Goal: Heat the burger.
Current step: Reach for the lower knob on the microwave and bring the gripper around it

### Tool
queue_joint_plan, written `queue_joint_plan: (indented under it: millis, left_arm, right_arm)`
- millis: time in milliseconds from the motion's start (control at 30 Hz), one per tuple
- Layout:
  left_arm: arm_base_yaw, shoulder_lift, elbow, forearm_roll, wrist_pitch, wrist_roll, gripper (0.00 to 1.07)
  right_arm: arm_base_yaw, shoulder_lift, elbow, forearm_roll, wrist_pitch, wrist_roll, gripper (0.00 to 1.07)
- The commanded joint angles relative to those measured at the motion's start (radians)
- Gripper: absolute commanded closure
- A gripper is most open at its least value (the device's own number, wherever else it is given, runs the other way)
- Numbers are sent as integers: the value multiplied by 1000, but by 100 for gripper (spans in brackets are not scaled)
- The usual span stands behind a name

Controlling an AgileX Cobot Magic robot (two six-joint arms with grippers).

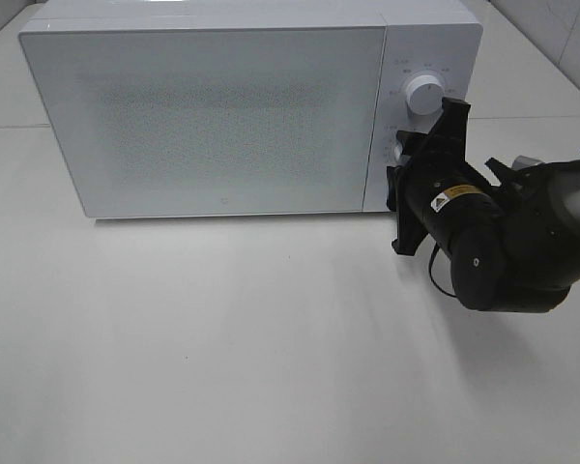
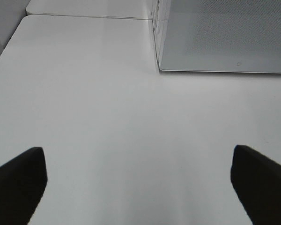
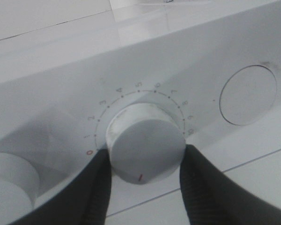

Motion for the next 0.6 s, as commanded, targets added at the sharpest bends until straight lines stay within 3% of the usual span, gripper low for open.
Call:
queue_joint_plan:
  millis: [33,233,500,600]
  left_arm:
    - [3,-3,1,-2,-14,0,7]
    - [3,-3,1,-2,-14,0,7]
    - [3,-3,1,-2,-14,0,7]
    - [3,-3,1,-2,-14,0,7]
  right_arm:
    - [-8,-19,-44,-22,-282,-16,101]
    - [-8,-19,-44,-20,-282,-16,92]
    - [-8,-19,-43,-8,-282,-75,69]
    - [-8,-19,-43,23,-282,-107,66]
